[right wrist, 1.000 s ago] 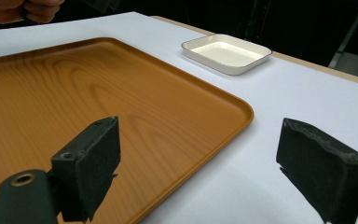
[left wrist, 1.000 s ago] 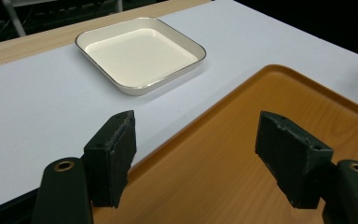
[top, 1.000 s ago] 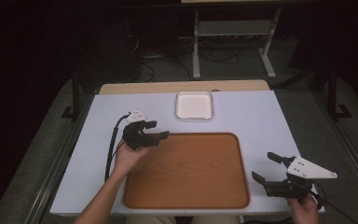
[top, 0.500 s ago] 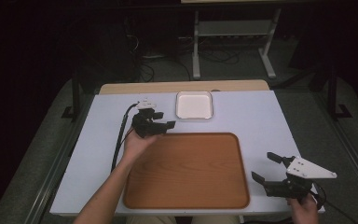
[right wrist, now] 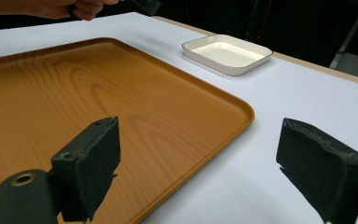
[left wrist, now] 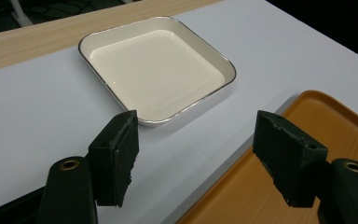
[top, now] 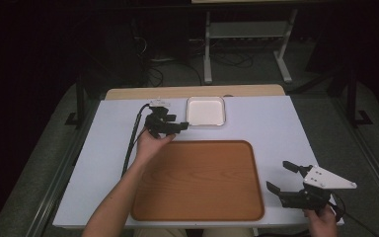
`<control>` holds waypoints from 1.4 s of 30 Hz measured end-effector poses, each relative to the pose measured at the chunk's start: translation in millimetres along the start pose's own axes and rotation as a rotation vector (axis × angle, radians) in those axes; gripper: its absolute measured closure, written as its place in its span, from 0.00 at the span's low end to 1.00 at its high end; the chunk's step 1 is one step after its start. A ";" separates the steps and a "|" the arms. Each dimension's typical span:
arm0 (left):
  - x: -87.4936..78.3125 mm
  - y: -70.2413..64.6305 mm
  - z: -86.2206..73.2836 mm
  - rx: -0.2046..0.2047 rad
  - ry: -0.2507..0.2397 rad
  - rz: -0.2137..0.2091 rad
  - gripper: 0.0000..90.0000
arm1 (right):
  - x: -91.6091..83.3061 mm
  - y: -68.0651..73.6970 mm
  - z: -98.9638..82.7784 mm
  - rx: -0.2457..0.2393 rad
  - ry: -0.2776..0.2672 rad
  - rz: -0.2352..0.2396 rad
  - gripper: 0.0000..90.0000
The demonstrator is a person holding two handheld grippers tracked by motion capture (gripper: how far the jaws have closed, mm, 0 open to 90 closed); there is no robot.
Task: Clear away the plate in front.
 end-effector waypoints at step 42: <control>75.1 66.7 32.9 -0.233 0.207 0.150 0.56 | 0.3 -0.1 0.3 -0.006 -0.004 0.006 0.14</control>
Point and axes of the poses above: each handheld gripper's, and its own axes: x roughly forward along the jaws, z roughly out of its top, y roughly to its left, the point moved 3 cm from there along x, roughly forward along the jaws, and after that the axes turned 12 degrees about -z, right-handed, at the moved point
